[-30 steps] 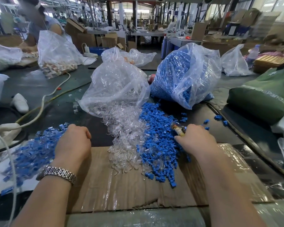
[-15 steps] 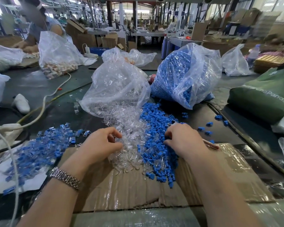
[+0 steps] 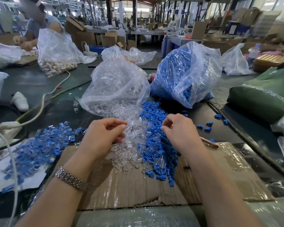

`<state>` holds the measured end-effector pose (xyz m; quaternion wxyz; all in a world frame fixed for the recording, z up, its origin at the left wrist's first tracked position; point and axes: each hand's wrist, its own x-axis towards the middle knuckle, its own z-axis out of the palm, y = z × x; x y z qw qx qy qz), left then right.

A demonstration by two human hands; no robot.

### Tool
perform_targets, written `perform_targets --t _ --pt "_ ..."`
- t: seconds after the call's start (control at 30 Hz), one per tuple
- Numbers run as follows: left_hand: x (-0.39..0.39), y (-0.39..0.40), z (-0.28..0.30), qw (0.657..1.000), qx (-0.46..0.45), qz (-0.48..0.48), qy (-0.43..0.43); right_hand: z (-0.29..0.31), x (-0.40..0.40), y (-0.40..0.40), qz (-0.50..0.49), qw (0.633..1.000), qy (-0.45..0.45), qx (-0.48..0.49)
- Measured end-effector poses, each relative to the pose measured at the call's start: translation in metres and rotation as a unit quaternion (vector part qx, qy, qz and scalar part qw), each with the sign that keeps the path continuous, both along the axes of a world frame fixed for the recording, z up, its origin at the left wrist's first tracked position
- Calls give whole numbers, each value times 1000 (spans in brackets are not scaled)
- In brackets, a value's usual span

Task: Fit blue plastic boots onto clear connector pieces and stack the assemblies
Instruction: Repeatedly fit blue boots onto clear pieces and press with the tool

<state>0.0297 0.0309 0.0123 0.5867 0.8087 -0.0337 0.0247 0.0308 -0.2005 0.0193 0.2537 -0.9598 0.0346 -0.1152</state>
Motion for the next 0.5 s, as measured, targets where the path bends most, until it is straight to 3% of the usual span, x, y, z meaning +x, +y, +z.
perform_targets --t 0.1,0.17,0.33,0.5 --pt "0 -1 3 967 -231 -38 96 3 -2 4 28 993 -20 113" --pt "2 0 2 942 -300 -60 135 3 -2 4 32 991 -1 131" --pt "4 -1 -1 934 -317 -81 143 1 -4 6 43 985 -13 166" --pt "-1 -5 1 962 -233 -108 92 10 -9 13 172 931 -45 318"
